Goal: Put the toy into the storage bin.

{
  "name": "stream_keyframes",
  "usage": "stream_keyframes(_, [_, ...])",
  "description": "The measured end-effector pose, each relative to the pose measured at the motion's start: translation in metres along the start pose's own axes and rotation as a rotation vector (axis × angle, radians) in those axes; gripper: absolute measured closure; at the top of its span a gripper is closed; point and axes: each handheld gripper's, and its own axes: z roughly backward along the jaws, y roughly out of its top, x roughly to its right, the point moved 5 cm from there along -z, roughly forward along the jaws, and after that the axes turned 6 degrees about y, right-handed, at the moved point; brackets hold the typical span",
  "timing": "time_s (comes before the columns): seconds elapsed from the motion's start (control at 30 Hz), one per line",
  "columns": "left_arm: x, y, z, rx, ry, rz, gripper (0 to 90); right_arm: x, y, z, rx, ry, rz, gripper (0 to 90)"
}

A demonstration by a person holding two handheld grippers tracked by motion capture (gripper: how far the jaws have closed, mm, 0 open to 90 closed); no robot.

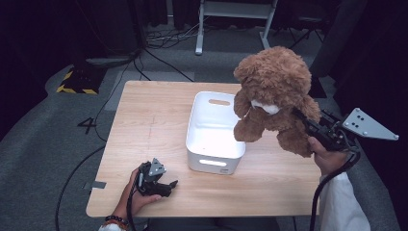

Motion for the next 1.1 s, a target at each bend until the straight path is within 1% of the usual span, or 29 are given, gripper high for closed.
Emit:
stream_keyframes(0.2, [0.000, 0.000, 0.000, 0.000, -0.001, 0.003, 18.1, -0.005, 0.004, -0.009, 0.004, 0.012, -0.003, 78.4])
stream_keyframes(0.27, [0.000, 0.000, 0.000, 0.000, 0.000, 0.000, 18.1, -0.008, 0.006, -0.014, 0.006, 0.021, -0.005, 78.4])
stream_keyframes(0.33, [0.000, 0.000, 0.000, -0.001, 0.000, -0.001, 18.1, -0.013, 0.007, -0.024, 0.007, 0.038, -0.007, 78.4])
stream_keyframes(0.37, [0.000, 0.000, 0.000, -0.001, 0.000, -0.001, 18.1, -0.013, 0.007, -0.024, 0.007, 0.038, -0.007, 78.4])
stream_keyframes(0.4, [0.000, 0.000, 0.000, 0.001, 0.000, -0.001, 18.1, -0.016, 0.006, -0.031, 0.003, 0.048, -0.011, 78.3])
stream_keyframes(0.43, [0.000, 0.000, 0.000, 0.000, 0.001, -0.001, 18.1, -0.016, 0.006, -0.031, 0.003, 0.048, -0.011, 78.3])
stream_keyframes(0.47, [0.000, 0.000, 0.000, 0.000, 0.001, -0.001, 18.1, -0.020, 0.004, -0.038, 0.000, 0.058, -0.010, 78.4])
stream_keyframes(0.53, [0.000, 0.000, 0.000, 0.000, 0.001, -0.001, 18.1, -0.022, 0.003, -0.041, -0.002, 0.064, -0.011, 78.3])
stream_keyframes(0.63, [0.000, 0.000, 0.000, 0.000, -0.001, 0.001, 18.1, -0.027, 0.001, -0.050, -0.002, 0.080, -0.013, 78.3])
stream_keyframes(0.67, [0.000, 0.000, 0.000, -0.001, -0.001, 0.000, 18.1, -0.029, 0.000, -0.055, -0.004, 0.089, -0.016, 78.4])
stream_keyframes(0.8, [0.000, 0.000, 0.000, 0.000, -0.001, 0.001, 18.3, -0.032, -0.001, -0.063, -0.005, 0.099, -0.019, 78.4])
stream_keyframes(0.97, [0.000, 0.000, 0.000, -0.001, -0.003, 0.002, 18.4, -0.038, -0.003, -0.074, -0.015, 0.114, -0.009, 78.3])
stream_keyframes(1.07, [0.000, 0.000, 0.000, 0.000, -0.004, 0.002, 18.4, -0.040, -0.004, -0.078, -0.017, 0.115, -0.013, 78.3])
stream_keyframes(1.1, [0.001, 0.000, 0.000, -0.001, -0.005, 0.002, 18.5, -0.040, -0.007, -0.082, -0.021, 0.119, -0.020, 78.3])
